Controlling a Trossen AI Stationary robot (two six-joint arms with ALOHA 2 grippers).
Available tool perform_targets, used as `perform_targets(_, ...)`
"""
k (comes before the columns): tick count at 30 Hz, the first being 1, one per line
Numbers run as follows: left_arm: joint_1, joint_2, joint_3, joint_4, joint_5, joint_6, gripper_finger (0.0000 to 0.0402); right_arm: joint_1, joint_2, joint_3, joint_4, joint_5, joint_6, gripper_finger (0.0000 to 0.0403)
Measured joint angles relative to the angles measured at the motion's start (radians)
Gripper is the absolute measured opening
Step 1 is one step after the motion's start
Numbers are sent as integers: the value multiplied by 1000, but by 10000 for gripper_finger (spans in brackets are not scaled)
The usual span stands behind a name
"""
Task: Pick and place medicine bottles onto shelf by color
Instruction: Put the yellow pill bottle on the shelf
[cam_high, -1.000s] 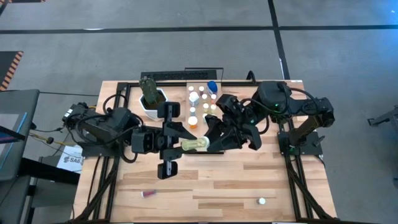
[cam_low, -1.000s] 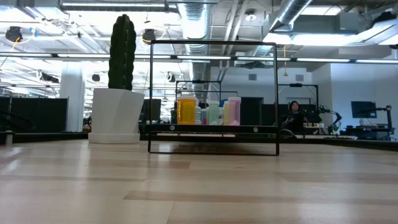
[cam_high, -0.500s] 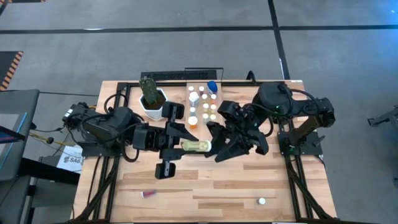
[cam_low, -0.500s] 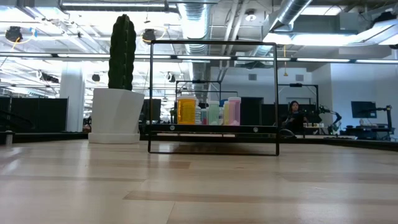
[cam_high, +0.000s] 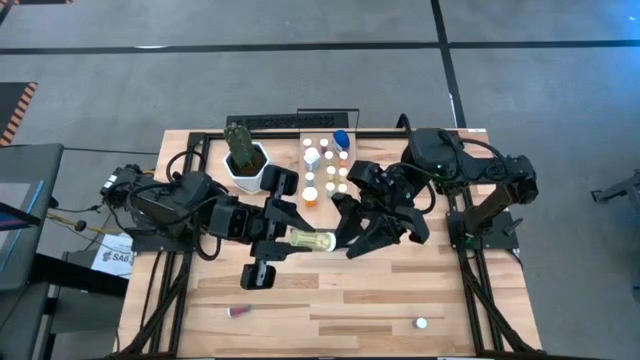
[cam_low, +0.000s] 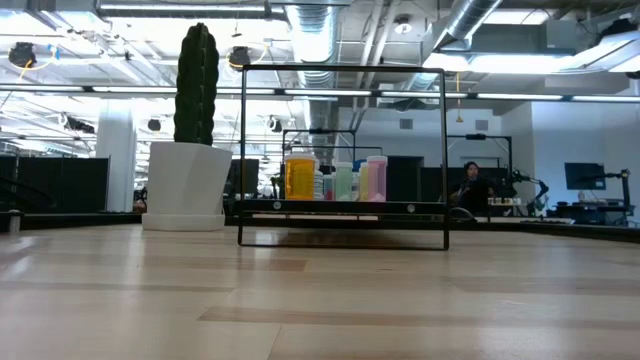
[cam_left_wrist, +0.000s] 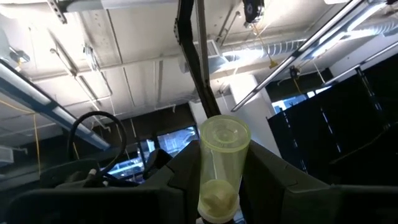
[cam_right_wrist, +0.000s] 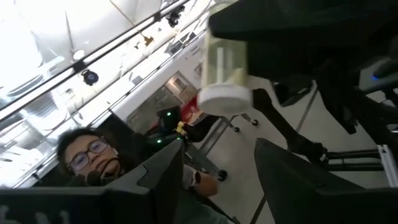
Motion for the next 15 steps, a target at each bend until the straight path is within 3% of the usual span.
perform_targets(15,-5,0,0,-24,4,45,85,-58,-27,2,-34,0,29,240)
